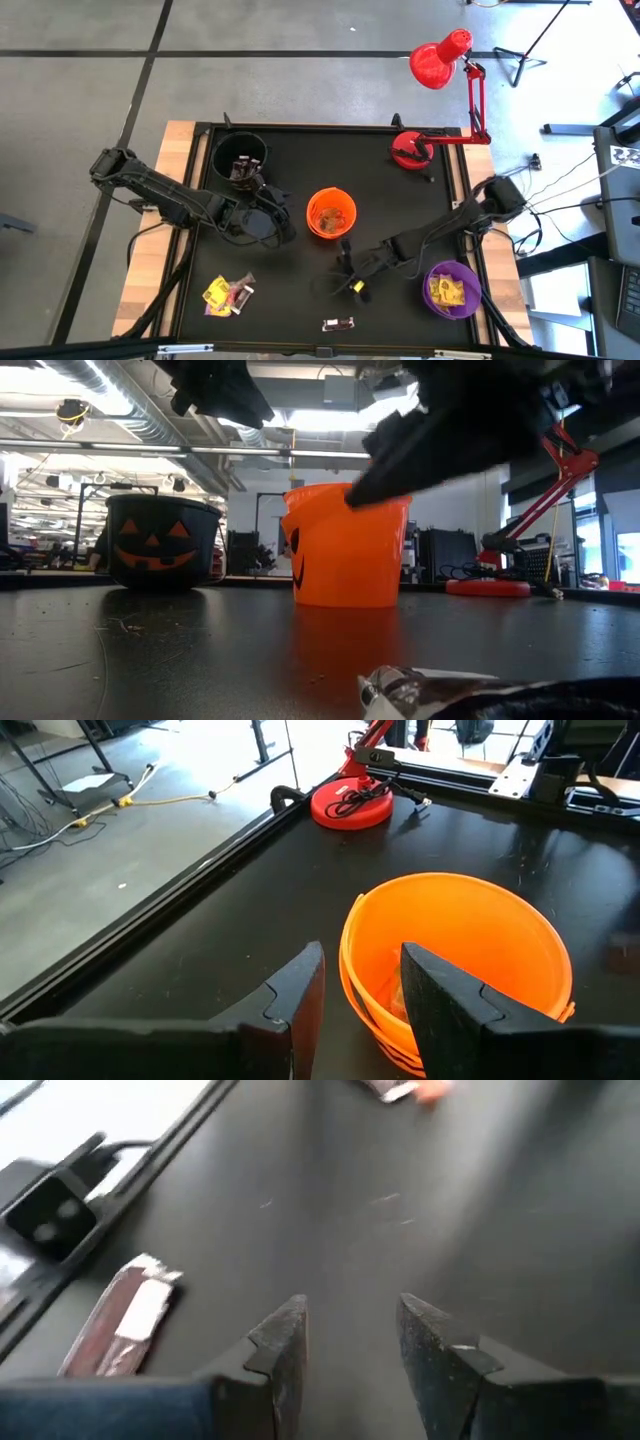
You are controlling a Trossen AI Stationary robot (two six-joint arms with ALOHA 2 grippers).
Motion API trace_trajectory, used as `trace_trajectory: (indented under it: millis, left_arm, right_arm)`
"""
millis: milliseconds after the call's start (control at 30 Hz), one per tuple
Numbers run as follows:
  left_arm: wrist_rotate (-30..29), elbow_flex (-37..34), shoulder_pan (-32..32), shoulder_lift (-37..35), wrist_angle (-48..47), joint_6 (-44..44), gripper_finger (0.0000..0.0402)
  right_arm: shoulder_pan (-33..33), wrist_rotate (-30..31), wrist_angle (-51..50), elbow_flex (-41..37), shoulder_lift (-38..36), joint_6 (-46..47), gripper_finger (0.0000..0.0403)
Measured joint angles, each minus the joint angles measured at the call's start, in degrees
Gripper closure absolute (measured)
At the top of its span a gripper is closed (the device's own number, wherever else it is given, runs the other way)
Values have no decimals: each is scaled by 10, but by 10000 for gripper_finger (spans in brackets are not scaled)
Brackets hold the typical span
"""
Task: Sort candy
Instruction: Put the brown chocolate bar into the black bucket
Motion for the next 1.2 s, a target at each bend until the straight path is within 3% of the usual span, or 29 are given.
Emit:
trace_trajectory:
  millis: [200,467,600,767,933,1033,1100,1200]
  left_arm:
    - [0,0,0,0,1,-3,277]
    - [0,0,0,0,0,-15,277]
    - [0,0,0,0,0,-15,277]
    - [0,0,0,0,0,-16,277]
    - [14,0,-3,0,0,-29,277]
    - [17,0,-6,0,0,-29,277]
    - [18,0,-8,0,-1,-29,277]
    - [18,0,-8,0,-1,-29,277]
  right_arm:
    - [3,-48,-35,15,27,-15,251]
    - [13,-54,-225,112,22,-188,258]
    - [34,-23,-233,159,49,-196,275]
    - [52,-28,-232,254,118,-160,309]
    - [60,-81,-288,315,188,-144,361]
    - [47,-149,-300,323,196,-118,394]
    - [37,-200,-297,324,196,-96,398]
    - [38,-228,-295,324,202,-78,392]
